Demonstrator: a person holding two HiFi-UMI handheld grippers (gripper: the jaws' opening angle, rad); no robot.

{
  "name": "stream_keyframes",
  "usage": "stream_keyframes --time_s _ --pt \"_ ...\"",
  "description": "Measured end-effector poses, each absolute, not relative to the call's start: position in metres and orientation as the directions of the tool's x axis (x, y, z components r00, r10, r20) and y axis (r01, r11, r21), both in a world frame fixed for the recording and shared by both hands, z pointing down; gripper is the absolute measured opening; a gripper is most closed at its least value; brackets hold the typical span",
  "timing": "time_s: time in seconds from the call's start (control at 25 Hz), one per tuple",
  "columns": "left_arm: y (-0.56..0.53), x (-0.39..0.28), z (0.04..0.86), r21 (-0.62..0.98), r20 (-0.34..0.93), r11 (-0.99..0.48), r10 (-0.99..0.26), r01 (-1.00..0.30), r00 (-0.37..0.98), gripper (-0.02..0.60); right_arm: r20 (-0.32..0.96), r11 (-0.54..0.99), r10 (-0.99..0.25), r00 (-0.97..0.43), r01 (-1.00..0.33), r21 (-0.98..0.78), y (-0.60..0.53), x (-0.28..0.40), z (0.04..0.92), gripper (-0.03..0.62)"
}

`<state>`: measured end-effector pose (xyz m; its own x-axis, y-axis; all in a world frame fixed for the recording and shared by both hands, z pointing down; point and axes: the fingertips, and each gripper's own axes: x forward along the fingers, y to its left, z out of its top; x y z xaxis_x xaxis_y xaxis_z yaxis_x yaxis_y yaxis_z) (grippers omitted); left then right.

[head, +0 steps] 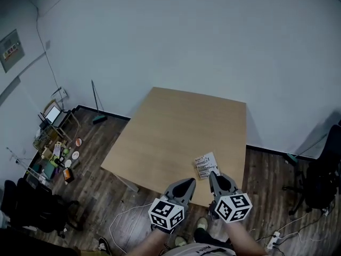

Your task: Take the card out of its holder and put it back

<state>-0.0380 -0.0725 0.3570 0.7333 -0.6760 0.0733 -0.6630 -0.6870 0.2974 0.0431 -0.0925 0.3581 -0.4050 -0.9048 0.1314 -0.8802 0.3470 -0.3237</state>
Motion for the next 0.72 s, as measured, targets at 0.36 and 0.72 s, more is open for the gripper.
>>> stream_keyframes --time_s 0.36,0.72 --pt "-0.081 -0.047 0.353 0.268 0.049 -0.687 -0.691 -0.675 0.722 0.012 0.13 0.331 -0.915 -0.383 -0.893 -0.305 -0.1 0.047 0.354 0.026" --pt "-0.103 -0.049 0.386 0.285 0.095 -0.656 -0.707 -0.699 0.701 0.012 0.19 0.29 -0.912 -0.363 -0.9 -0.324 -0.127 0.063 0.393 0.026"
